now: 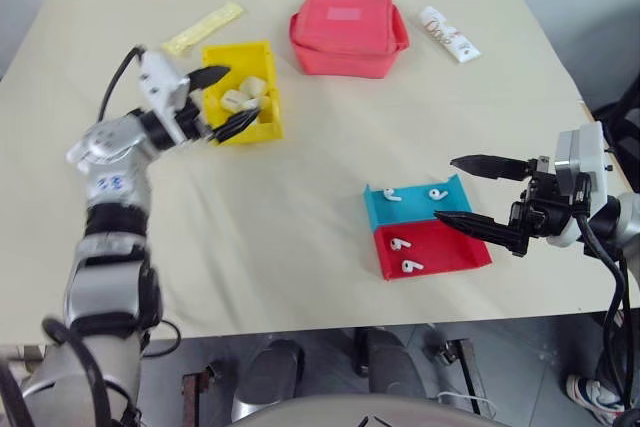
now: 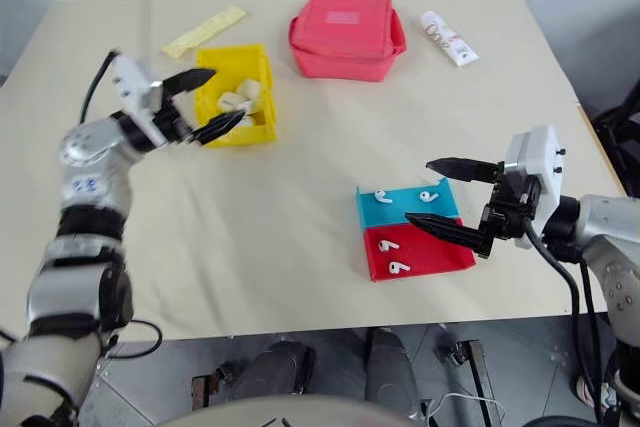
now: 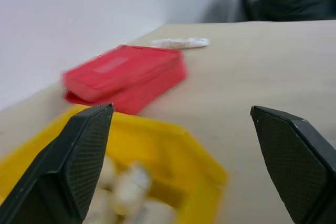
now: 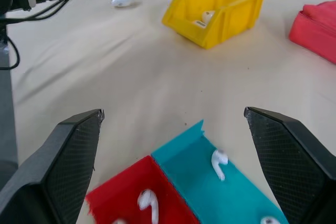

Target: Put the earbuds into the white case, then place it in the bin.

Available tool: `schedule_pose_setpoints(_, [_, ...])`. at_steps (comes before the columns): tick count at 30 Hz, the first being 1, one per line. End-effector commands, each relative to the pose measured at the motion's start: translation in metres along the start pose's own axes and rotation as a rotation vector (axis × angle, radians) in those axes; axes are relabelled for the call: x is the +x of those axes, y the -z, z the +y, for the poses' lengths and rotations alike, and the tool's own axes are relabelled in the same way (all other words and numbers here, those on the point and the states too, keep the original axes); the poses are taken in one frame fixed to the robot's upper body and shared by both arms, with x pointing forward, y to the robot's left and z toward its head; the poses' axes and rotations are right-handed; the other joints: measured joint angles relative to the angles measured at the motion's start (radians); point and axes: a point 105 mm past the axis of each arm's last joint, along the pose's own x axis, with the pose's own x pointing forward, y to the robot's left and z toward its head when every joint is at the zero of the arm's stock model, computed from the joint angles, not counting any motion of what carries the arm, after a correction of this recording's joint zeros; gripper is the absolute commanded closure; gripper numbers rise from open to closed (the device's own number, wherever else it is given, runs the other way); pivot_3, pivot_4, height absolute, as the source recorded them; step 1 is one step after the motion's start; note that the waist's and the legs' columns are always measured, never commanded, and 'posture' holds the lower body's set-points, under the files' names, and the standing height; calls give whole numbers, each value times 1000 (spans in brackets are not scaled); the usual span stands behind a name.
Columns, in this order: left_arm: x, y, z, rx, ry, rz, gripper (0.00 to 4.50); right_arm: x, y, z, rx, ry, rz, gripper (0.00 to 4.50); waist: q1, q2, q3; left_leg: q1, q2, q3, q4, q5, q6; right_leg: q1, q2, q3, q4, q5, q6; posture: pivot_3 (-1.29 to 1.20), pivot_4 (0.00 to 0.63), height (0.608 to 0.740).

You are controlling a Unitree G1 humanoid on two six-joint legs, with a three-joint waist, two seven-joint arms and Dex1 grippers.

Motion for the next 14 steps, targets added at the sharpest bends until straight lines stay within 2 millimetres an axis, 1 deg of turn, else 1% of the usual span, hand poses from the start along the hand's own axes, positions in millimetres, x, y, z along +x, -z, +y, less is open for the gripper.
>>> schedule_pose_setpoints(1, [-23, -16, -20, 5, 106, -30, 52, -7, 0, -3, 9, -47, 16, 0, -1, 0, 0, 0, 0, -1, 0, 0, 0, 0, 1, 0, 0, 0, -1, 0, 150, 740])
schedule_pose_setpoints(2, [-34, -13, -24, -16, 112, -12, 52, -9, 4, -4, 5, -63, 30, 0, -1, 0, 0, -1, 0, -1, 0, 0, 0, 0, 1, -1, 0, 0, -1, 0, 150, 740])
schedule_pose_setpoints(4, [-51, -7, -29, -33, 126, 12, 52, -12, 10, -7, 21, -80, 51, 0, 2, 0, 0, 0, 0, -1, 1, 0, 0, 0, 1, -1, 0, 0, -1, 0, 150, 740])
schedule_pose_setpoints(6, [-67, 2, -31, -48, 115, 54, 52, -16, 21, -11, 42, -89, 88, 0, 5, 1, 0, 0, -1, -1, 1, 0, 0, 1, 2, -2, 0, -1, -1, 0, 150, 740])
schedule_pose_setpoints(10, [-82, 9, -37, -73, 107, 93, 52, -23, 40, -16, 69, -94, 150, 0, 12, 2, 1, 0, -2, -1, 1, 0, 0, 1, 1, -2, 0, -1, -1, 0, 150, 740])
schedule_pose_setpoints(14, [-90, 12, -42, -88, 92, 106, 52, -25, 46, -20, 78, -93, 150, 0, 15, 2, 1, 0, -1, 0, 1, 0, 0, 1, 1, -1, 0, -1, -1, 0, 150, 740])
